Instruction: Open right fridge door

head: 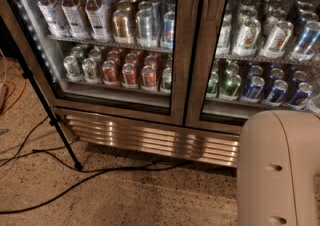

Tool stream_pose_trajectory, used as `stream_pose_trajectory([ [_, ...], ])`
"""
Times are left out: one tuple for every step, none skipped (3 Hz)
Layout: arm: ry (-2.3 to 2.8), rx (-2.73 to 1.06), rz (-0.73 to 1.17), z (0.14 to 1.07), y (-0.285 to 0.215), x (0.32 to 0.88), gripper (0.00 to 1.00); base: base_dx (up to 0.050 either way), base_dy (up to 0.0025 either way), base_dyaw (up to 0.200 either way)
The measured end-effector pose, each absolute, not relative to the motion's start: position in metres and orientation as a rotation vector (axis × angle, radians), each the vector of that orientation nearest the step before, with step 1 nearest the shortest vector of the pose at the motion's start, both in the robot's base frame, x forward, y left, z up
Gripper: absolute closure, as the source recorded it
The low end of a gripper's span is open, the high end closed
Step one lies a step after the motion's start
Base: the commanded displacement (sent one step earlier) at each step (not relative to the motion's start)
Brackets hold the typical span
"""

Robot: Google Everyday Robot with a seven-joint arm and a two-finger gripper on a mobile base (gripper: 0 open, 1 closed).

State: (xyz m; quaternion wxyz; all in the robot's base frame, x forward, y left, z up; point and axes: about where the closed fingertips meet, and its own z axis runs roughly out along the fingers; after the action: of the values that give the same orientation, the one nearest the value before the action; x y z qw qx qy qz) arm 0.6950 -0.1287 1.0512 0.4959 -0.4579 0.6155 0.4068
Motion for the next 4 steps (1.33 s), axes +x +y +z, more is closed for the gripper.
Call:
stream_pose_trajectory([
  [1.491, -1.109, 0.985, 1.051, -0.1287, 0.6952, 1.0, 0.0, 0.0, 0.0],
  [1.491, -1.108, 0.985, 1.0512, -0.1288, 0.6952, 1.0, 0.0, 0.0, 0.0],
  [1.491, -1.108, 0.985, 1.0519, -0.1287, 0.695, 0.81, 0.0, 0.0, 0.0],
  [1.491, -1.107, 0.985, 1.0522, -0.1286, 0.695, 0.58, 0.0, 0.0, 0.0],
])
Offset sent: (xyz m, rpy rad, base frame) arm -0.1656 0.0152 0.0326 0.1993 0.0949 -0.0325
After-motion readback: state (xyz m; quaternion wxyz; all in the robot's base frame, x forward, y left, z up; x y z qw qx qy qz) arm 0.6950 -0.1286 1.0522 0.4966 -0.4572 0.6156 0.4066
